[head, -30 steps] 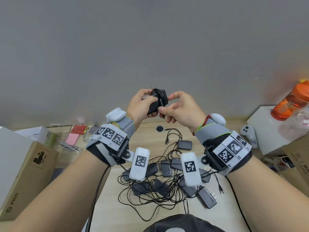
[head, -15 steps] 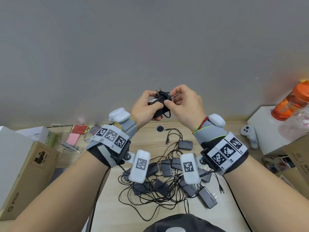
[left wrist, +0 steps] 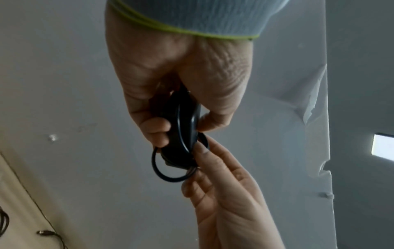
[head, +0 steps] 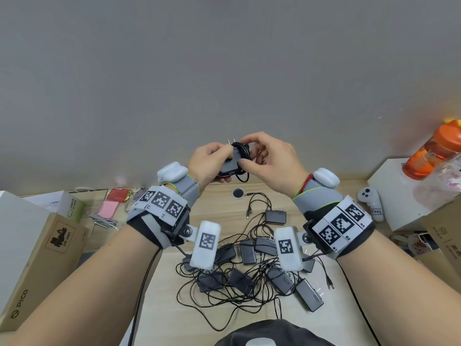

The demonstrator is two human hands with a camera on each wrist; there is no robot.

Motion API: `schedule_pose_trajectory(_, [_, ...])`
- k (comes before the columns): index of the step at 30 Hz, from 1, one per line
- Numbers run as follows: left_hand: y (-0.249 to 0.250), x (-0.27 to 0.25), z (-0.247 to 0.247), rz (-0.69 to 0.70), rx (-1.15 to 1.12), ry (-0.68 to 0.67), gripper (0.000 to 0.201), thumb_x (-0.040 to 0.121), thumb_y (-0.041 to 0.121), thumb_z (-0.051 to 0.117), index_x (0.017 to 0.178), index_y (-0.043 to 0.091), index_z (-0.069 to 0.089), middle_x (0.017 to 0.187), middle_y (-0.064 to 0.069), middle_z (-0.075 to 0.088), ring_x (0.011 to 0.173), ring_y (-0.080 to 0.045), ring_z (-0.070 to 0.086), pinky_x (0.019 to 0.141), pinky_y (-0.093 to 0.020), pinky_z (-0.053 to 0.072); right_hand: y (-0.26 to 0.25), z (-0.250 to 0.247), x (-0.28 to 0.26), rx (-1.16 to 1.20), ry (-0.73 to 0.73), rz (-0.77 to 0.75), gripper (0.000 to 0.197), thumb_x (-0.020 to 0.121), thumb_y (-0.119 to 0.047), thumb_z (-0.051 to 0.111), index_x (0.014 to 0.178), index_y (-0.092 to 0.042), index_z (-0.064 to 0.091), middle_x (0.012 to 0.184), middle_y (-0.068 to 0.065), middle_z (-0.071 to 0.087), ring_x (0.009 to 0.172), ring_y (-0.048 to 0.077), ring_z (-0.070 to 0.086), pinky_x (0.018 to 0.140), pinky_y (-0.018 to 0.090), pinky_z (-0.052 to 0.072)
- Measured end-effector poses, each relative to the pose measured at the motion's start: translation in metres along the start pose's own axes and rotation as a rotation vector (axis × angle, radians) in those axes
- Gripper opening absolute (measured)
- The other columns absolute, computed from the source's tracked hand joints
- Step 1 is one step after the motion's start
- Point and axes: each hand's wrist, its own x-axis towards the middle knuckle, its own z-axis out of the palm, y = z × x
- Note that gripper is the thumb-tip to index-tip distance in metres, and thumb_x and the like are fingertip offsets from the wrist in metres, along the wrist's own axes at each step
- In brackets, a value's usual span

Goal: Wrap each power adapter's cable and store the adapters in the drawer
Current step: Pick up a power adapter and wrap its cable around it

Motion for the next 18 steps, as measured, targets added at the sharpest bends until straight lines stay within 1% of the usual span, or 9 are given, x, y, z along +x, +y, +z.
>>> schedule_pose_trajectory(2, [0.0, 0.0, 0.002, 0.035, 0.036, -0.024, 0.017, 0.064, 0.028, 0.055, 0.074, 0.018, 0.063, 0.068, -0.009, 0.063, 0.048, -0.026, 0.058, 0.044, -0.023, 0.042, 0.001, 0.003, 0.001, 0.013, 0.058, -0.006, 0.025, 0.082, -0.021, 0.071, 0.106, -0.024, 0.066, 0.066, -0.01, 0.052, 0.06, 0.002, 0.05, 0.065, 0.011, 0.037])
schedule_pose_trajectory(3, [0.0, 0.001, 0.003, 0.043, 0.047, -0.03, 0.015, 0.063, 0.028, 0.055, 0.072, 0.019, 0.064, 0.067, -0.008, 0.063, 0.048, -0.026, 0.057, 0.044, -0.023, 0.042, 0.001, 0.005, 0.001, 0.017, 0.083, -0.017, 0.022, 0.083, -0.021, 0.071, 0.104, -0.025, 0.067, 0.069, -0.009, 0.051, 0.06, 0.003, 0.049, 0.065, 0.013, 0.038])
schedule_pose_trajectory(6, [0.0, 0.002, 0.001, 0.035, 0.037, -0.027, 0.016, 0.064, 0.028, 0.056, 0.071, 0.018, 0.065, 0.067, -0.009, 0.063, 0.047, -0.025, 0.056, 0.044, -0.023, 0.041, 0.005, 0.007, 0.002, 0.069, 0.067, -0.005, 0.02, 0.084, -0.031, 0.073, 0.104, -0.028, 0.069, 0.091, -0.003, 0.052, 0.065, 0.009, 0.054, 0.069, 0.016, 0.045])
schedule_pose_trajectory(8, [-0.001, 0.003, -0.002, 0.018, 0.003, -0.031, 0.018, 0.064, 0.028, 0.057, 0.072, 0.013, 0.063, 0.068, -0.013, 0.062, 0.047, -0.026, 0.053, 0.044, -0.024, 0.039, 0.009, 0.004, 0.003, 0.179, 0.005, 0.025, 0.02, 0.086, -0.029, 0.073, 0.106, -0.027, 0.07, 0.1, -0.002, 0.055, 0.075, 0.012, 0.063, 0.077, 0.022, 0.053])
schedule_pose_trajectory(10, [-0.001, 0.003, -0.004, 0.0, -0.05, -0.046, 0.024, 0.064, 0.027, 0.056, 0.077, 0.007, 0.061, 0.071, -0.019, 0.059, 0.046, -0.026, 0.051, 0.044, -0.024, 0.037, 0.013, 0.0, 0.004, 0.33, -0.048, 0.047, 0.016, 0.09, -0.019, 0.069, 0.105, -0.025, 0.069, 0.103, -0.002, 0.062, 0.083, 0.014, 0.069, 0.085, 0.033, 0.056])
schedule_pose_trajectory(11, [-0.001, 0.003, -0.004, -0.01, -0.076, -0.055, 0.028, 0.064, 0.027, 0.055, 0.081, 0.005, 0.061, 0.073, -0.021, 0.058, 0.045, -0.026, 0.049, 0.043, -0.024, 0.037, 0.015, -0.002, 0.004, 0.388, -0.07, 0.051, 0.016, 0.091, -0.015, 0.068, 0.104, -0.024, 0.069, 0.102, -0.001, 0.066, 0.085, 0.013, 0.07, 0.087, 0.035, 0.056])
schedule_pose_trajectory(13, [-0.002, 0.004, -0.004, -0.02, -0.098, -0.078, 0.038, 0.068, 0.034, 0.059, 0.087, 0.001, 0.065, 0.078, -0.024, 0.062, 0.047, -0.026, 0.049, 0.044, -0.025, 0.037, 0.019, -0.002, 0.004, 0.477, -0.092, 0.055, 0.017, 0.091, -0.007, 0.067, 0.099, -0.022, 0.067, 0.095, 0.001, 0.07, 0.086, 0.011, 0.068, 0.087, 0.032, 0.054])
schedule_pose_trajectory(16, [-0.007, 0.004, -0.003, 0.029, -0.016, -0.113, 0.062, 0.07, 0.061, 0.07, 0.092, 0.003, 0.073, 0.079, -0.017, 0.071, 0.05, -0.023, 0.052, 0.046, -0.024, 0.041, 0.022, 0.001, 0.004, 0.535, -0.05, 0.077, 0.013, 0.088, -0.006, 0.068, 0.089, -0.019, 0.064, 0.087, 0.007, 0.071, 0.081, 0.016, 0.068, 0.085, 0.036, 0.056])
schedule_pose_trajectory(18, [-0.009, 0.002, -0.003, 0.064, 0.015, -0.122, 0.06, 0.066, 0.061, 0.077, 0.093, 0.008, 0.075, 0.075, -0.012, 0.071, 0.048, -0.021, 0.054, 0.046, -0.023, 0.042, 0.023, 0.003, 0.004, 0.551, 0.0, 0.131, 0.014, 0.091, -0.003, 0.065, 0.085, -0.016, 0.06, 0.081, 0.011, 0.071, 0.076, 0.018, 0.07, 0.079, 0.037, 0.059])
